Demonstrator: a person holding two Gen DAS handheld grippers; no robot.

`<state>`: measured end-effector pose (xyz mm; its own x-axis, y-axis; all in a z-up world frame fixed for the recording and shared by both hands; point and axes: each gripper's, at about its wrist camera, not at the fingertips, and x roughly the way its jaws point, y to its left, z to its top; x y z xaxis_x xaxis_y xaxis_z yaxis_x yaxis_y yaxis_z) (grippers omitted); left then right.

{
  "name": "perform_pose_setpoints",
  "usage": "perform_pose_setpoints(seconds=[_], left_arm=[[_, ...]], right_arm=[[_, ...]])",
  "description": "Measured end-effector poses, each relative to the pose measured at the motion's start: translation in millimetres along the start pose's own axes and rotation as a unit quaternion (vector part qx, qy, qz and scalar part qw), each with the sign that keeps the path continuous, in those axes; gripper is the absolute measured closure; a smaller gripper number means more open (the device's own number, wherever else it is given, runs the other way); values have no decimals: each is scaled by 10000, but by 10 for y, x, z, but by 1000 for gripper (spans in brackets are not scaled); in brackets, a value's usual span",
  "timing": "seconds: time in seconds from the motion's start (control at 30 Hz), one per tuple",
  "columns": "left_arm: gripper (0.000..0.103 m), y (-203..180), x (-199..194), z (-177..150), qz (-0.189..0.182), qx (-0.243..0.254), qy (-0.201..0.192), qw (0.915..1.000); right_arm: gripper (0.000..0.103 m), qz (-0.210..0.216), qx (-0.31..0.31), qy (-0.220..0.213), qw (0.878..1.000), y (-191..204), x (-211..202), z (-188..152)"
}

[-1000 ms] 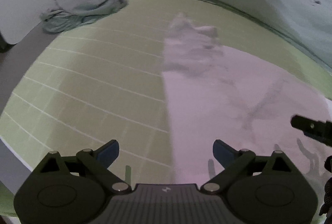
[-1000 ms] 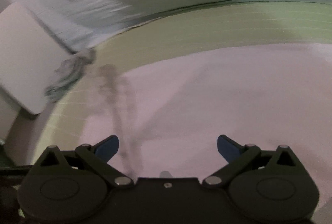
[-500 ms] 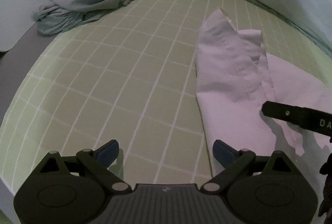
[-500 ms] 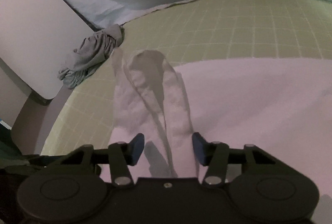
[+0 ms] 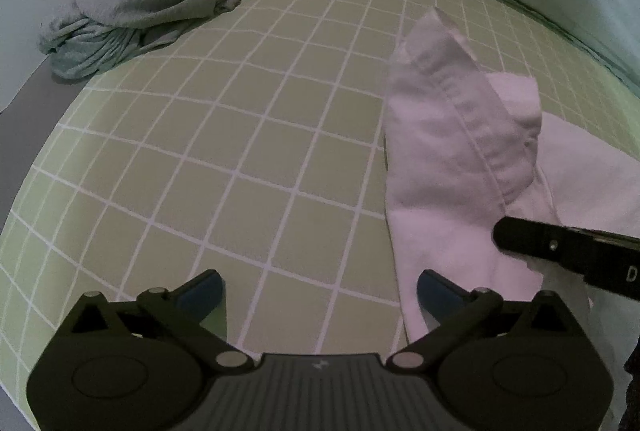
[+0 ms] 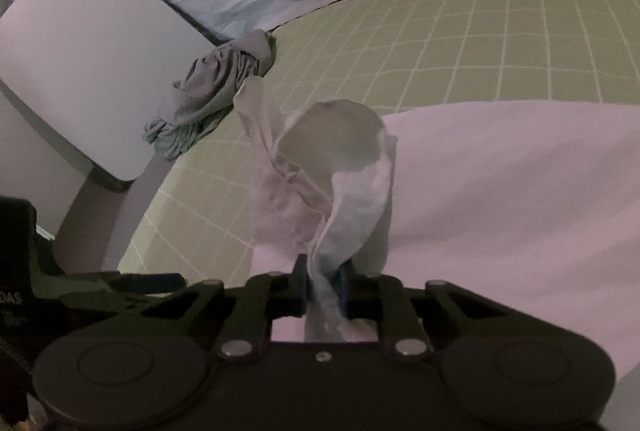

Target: Fold clothes

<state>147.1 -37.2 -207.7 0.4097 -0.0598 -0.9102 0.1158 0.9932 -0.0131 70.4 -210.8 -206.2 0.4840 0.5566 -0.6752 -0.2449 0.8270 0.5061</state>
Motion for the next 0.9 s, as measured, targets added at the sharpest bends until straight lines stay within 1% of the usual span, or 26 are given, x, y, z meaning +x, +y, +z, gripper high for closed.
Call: perform_pose_setpoints(seconds=[0.07,0.23,0.4,0.43,0.53,0.6,0.63,0.7,0.73,0.83,0.9], left_arm=[[0,-18,-40,-3,-21,25,-72,10000],[0,-193,-279,-53,-200,262,-427,9985],[0,-534,-508,-165,-476,730,-678,9939],[0,-612,-531,-205,-531,855,-681,9926],[0,-843,-580,-337,-673,1239,-650,9879],[0,-973,-569,-442,-712,1500,-546,9846],[0,-1030,-560,-493,-715,1616,-488,9830],[0,-1115,-535,-584,-702,1834,-360,9799],[0,-1142,-526,-620,-689,1918,-313,9785],[0,-1180,-505,-700,-675,2075,-193,9757],[0,-1149,-477,-693,-666,2062,-120,9762]], right_arm=[[91,-143,-249,-105,9995,84,-113,2],[92,-555,-454,-566,9958,164,-667,-49],[92,-964,-657,-1025,9879,245,-1221,-100],[92,-1065,-582,-1093,9866,209,-1318,-120],[91,-1423,15,-1166,9829,-65,-1533,-205],[81,-1660,495,-996,9798,-315,-1539,-270],[66,-1820,689,-882,9769,-425,-1507,-315],[65,-2013,989,-743,9717,-563,-1475,-428],[64,-1977,1149,-713,9709,-611,-1473,-495],[57,-1632,1620,-657,9710,-696,-1475,-711],[57,-1728,1591,-466,9709,-672,-1418,-832]])
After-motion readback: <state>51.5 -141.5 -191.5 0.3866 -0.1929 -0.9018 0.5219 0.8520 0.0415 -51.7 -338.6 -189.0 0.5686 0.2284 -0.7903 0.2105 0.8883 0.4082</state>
